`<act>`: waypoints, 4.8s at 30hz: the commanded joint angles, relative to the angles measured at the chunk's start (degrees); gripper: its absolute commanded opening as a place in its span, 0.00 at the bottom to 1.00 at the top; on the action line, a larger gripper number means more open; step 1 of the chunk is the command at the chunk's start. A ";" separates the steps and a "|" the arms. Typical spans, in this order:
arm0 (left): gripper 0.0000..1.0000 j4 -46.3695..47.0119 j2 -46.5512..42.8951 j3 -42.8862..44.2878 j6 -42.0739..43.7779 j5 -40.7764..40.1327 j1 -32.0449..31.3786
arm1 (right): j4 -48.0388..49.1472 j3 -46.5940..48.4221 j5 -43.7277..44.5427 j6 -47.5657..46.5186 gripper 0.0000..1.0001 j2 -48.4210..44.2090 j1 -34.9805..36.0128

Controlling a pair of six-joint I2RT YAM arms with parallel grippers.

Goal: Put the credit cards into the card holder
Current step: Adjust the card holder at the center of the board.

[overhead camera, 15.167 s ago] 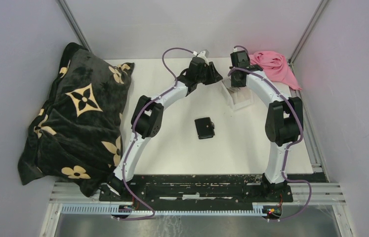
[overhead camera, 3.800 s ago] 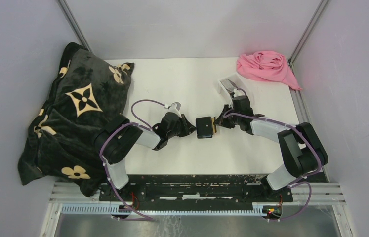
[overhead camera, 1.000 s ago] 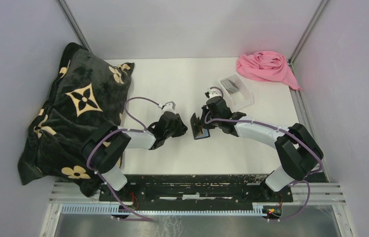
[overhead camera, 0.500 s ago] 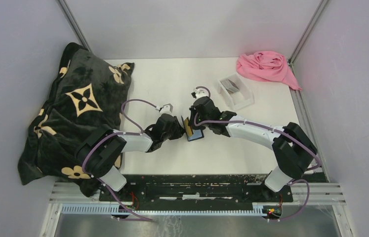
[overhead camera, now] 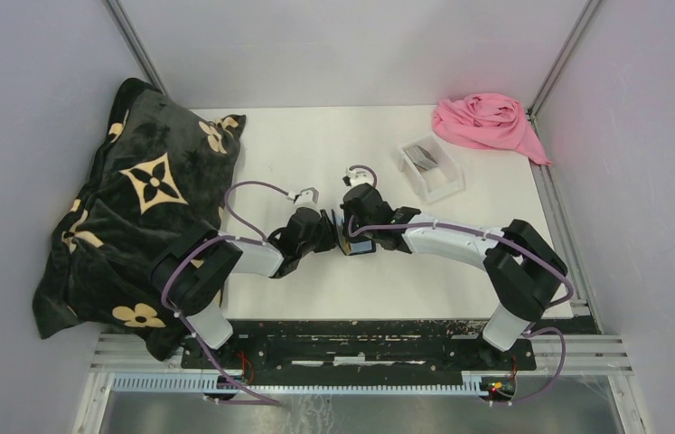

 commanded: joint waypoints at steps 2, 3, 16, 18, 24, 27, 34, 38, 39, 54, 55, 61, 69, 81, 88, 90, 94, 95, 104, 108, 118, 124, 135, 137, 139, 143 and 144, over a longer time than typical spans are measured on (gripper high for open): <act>0.31 -5.62 7.53 -0.40 2.34 2.12 0.08 | 2.46 2.32 -0.84 0.03 0.01 2.55 0.97; 0.31 -5.96 8.59 -0.02 2.63 2.25 0.21 | 2.56 2.53 -0.86 0.00 0.01 2.96 1.04; 0.30 -7.88 16.03 0.42 3.28 1.81 2.00 | 1.05 6.17 3.42 -2.33 0.01 7.90 2.96; 0.31 -8.02 15.43 -0.57 2.96 1.59 2.08 | 0.09 7.30 4.74 -3.02 0.01 8.64 3.36; 0.36 -11.27 7.79 -4.20 2.21 -2.07 2.13 | -3.90 11.24 8.96 -5.10 0.01 10.66 4.08; 0.38 -14.26 2.56 -5.33 2.21 -4.51 2.12 | -6.52 14.41 10.46 -6.37 0.01 12.35 4.79; 0.41 -20.76 -12.05 -8.58 0.80 -10.24 2.11 | -9.50 18.47 13.30 -7.82 0.01 15.52 6.49; 0.41 -24.37 -20.43 -9.62 -0.22 -13.35 2.10 | -10.03 19.17 13.98 -8.36 0.01 16.91 7.38; 0.41 -25.41 -22.40 -9.62 -0.38 -14.11 2.11 | -9.97 19.24 13.99 -8.33 0.01 17.20 7.58; 0.41 -23.08 -45.75 -13.04 -4.65 -21.45 2.02 | -9.18 19.85 13.78 -7.63 0.01 20.45 9.74; 0.41 -22.24 -46.41 -13.30 -4.73 -21.88 2.03 | -9.04 19.79 13.66 -7.41 0.01 20.57 9.81; 0.39 -16.81 -44.15 -11.89 -6.81 -21.50 2.04 | -8.47 18.80 13.29 -6.68 0.01 20.59 10.11; 0.36 -11.76 -38.65 -9.51 -11.30 -19.74 2.32 | -7.54 17.22 12.91 -6.15 0.01 20.78 10.62; 0.30 -8.37 -37.02 -8.57 -13.15 -20.01 4.33 | -6.36 15.92 12.51 -5.58 0.01 20.90 10.99; 0.29 -2.99 -30.94 -9.66 -15.65 -14.61 8.28 | -5.86 15.13 12.23 -5.44 0.01 20.54 10.93; 0.28 -0.92 -28.78 -9.63 -16.17 -13.07 9.01 | -5.82 15.06 12.18 -5.40 0.01 20.62 10.93; 0.28 2.06 -25.74 -9.20 -16.87 -11.30 9.94 | -5.56 15.03 11.81 -5.27 0.01 20.99 11.00; 0.28 2.62 -24.93 -8.90 -16.87 -10.90 10.06 | -5.41 15.05 11.73 -5.19 0.01 21.17 10.96; 0.27 4.42 -17.96 -6.28 -16.78 -6.23 10.28 | -5.18 15.07 11.30 -4.88 0.01 21.61 11.00; 0.27 3.11 -17.38 -7.16 -16.52 -5.57 10.29 | -5.28 14.86 11.35 -4.83 0.01 21.27 10.97; 0.27 -4.61 -22.18 -10.08 -13.91 -8.21 10.23 | -5.42 14.42 11.53 -4.96 0.01 20.63 10.91; 0.27 -6.31 -23.11 -12.27 -13.43 -8.88 10.29 | -5.29 14.42 11.44 -5.09 0.01 20.22 10.75; 0.27 -6.56 -20.32 -13.21 -12.44 -9.01 10.33 | -5.15 14.11 10.18 -5.64 0.01 18.34 9.74; 0.27 -6.74 -19.88 -13.18 -12.27 -8.92 10.28 | -4.96 13.92 9.68 -5.74 0.01 17.89 9.45; 0.27 -6.93 -19.53 -13.22 -12.01 -9.06 10.22 | -5.01 14.07 9.24 -5.92 0.01 17.52 9.01; 0.27 -7.67 -19.05 -13.05 -11.31 -9.72 10.29 | -5.11 14.54 8.08 -6.43 0.01 16.82 7.92; 0.27 -7.93 -19.02 -12.98 -11.05 -9.88 10.36 | -5.12 14.72 7.57 -6.45 0.01 16.64 7.59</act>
